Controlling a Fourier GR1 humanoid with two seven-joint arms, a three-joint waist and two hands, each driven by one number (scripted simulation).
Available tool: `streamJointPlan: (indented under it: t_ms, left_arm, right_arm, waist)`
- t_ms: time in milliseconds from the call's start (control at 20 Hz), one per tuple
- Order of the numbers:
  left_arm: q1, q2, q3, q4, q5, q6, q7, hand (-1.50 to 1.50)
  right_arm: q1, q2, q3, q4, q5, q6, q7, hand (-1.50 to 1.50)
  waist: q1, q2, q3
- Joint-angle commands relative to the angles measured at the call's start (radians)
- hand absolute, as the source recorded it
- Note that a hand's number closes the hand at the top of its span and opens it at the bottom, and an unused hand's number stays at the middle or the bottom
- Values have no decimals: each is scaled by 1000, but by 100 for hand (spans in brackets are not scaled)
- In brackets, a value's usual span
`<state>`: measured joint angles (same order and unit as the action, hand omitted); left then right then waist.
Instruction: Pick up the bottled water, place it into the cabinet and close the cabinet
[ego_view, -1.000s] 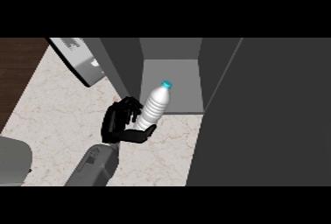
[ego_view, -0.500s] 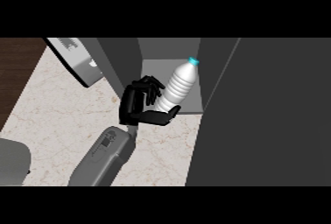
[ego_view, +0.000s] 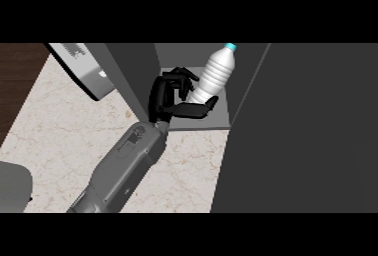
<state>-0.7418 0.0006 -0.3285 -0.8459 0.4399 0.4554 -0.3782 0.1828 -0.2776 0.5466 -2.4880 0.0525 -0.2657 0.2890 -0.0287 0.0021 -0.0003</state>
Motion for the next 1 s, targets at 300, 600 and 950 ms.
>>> streamJointPlan:
  t_ms: [300,600,950]
  left_arm:
    - [-214,-1,35,296,82,114,-57,150]
    - [-249,-1,62,490,95,113,-183,150]
    - [-336,0,110,626,70,101,-240,150]
  right_arm:
    - [137,-49,6,-119,-19,39,-52,-150]
    - [92,-31,-31,-75,-50,52,-67,-150]
    - [86,-46,-66,-78,-72,81,-75,-150]
  waist:
    - [-22,3,1]
    - [-28,12,0]
    - [-30,16,0]
